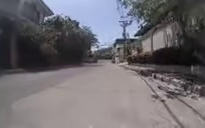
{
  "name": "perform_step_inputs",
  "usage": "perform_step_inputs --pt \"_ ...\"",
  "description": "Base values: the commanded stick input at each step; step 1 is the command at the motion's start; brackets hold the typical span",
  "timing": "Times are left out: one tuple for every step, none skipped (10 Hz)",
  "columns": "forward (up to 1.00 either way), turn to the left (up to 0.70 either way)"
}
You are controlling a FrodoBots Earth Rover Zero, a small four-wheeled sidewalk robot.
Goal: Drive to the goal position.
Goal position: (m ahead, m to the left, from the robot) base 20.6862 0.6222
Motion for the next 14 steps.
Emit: perform_step_inputs --pt "1.00 0.00" --pt "1.00 0.00" --pt "1.00 0.00" --pt "1.00 0.00" --pt "1.00 0.00" --pt "1.00 0.00" --pt "1.00 0.00" --pt "1.00 0.00" --pt "1.00 0.00" --pt "1.00 0.00" --pt "1.00 0.00" --pt "1.00 0.00" --pt "1.00 0.00" --pt "1.00 0.00"
